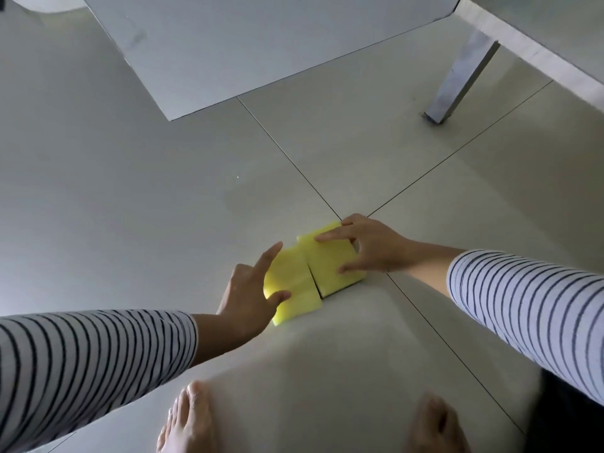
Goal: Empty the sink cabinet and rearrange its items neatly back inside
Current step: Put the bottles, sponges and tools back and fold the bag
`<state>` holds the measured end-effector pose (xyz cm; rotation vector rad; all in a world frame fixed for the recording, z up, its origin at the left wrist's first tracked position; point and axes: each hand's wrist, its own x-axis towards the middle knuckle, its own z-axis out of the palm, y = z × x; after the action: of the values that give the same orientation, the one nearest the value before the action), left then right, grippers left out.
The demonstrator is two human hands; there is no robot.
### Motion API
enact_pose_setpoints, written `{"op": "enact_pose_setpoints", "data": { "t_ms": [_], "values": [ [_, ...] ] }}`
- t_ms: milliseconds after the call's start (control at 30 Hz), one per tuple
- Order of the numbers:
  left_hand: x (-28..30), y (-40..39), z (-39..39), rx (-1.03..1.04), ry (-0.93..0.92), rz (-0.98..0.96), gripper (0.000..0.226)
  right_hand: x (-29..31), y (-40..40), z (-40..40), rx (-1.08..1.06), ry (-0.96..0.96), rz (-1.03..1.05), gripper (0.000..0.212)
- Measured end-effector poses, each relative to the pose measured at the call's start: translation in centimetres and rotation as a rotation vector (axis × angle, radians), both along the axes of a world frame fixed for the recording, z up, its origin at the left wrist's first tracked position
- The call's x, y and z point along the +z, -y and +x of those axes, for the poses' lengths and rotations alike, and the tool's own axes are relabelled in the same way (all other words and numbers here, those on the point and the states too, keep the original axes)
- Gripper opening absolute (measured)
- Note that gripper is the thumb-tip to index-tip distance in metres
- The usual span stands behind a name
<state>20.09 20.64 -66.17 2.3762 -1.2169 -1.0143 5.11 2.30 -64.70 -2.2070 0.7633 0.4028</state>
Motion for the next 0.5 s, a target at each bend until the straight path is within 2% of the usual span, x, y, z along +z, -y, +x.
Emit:
{"op": "enact_pose_setpoints", "data": {
  "t_ms": [167,267,500],
  "values": [
    [0.7,2.7,0.8,0.112,-0.022,-0.133,0.074,-0.1,0.4,-0.7,-0.25,0.073,0.08,0.067],
    [1.8,4.8,1.4,0.112,-0.02,-0.205,0.069,0.6,1.2,-0.7,-0.349,0.154,0.061,0.07],
    [7.9,11.8,2.6,0.078,-0.069,-0.442,0.048,7.0,5.8,-1.8,-0.549,0.437,0.072,0.07]
  ]
}}
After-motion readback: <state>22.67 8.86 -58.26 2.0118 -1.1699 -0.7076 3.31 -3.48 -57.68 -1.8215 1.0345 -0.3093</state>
